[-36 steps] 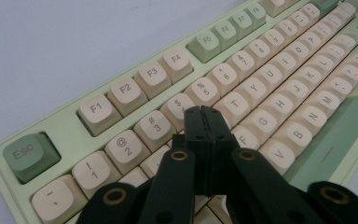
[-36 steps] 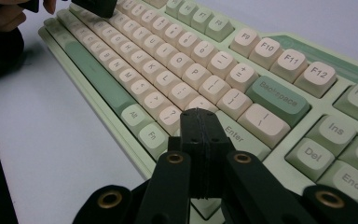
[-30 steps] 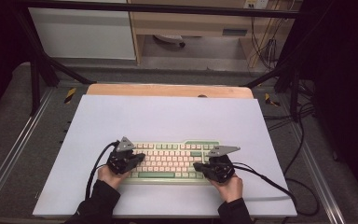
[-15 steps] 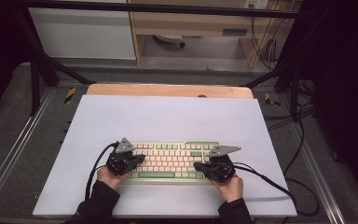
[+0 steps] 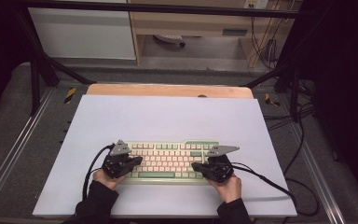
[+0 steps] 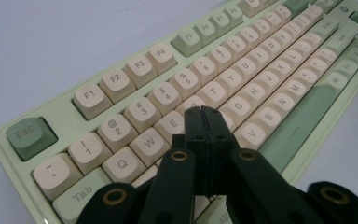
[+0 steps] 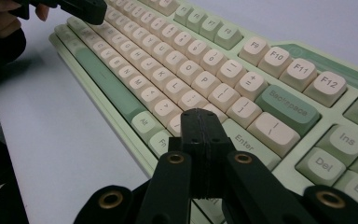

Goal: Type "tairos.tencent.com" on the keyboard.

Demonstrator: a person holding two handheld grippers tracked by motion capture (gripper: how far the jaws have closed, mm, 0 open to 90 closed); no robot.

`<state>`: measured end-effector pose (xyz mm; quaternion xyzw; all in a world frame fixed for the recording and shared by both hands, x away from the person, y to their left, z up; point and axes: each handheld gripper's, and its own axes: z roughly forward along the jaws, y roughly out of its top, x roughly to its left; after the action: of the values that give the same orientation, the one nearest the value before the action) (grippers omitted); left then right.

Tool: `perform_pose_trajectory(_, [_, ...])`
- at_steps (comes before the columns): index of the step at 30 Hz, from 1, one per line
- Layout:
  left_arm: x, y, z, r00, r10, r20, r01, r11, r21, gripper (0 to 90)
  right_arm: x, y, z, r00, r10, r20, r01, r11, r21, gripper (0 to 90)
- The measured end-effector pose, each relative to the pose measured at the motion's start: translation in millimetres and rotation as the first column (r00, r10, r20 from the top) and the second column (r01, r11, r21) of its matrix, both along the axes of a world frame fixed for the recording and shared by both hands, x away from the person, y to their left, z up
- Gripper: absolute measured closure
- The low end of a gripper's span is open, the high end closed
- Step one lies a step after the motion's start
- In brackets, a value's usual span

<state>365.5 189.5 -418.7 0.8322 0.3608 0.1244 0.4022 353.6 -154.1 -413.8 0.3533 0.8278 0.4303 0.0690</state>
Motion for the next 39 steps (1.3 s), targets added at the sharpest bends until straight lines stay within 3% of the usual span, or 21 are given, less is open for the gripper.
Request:
perform_pose_trajectory(26, [-12.7, 19.1, -1.2, 0.9998, 0.021, 0.004, -0.021, 0.9997, -0.013, 89.6, 6.5, 53.9, 4.7, 0.9975, 0.071, 0.006, -0.071, 0.997, -0.021, 90.0])
perform_pose_trajectory(39, [-13.0, 21.7, -0.8, 0.9997, 0.022, 0.002, -0.022, 0.9995, -0.022, 89.5, 13.7, 87.5, -3.5, 0.9945, 0.105, -0.002, -0.105, 0.994, -0.015, 90.0])
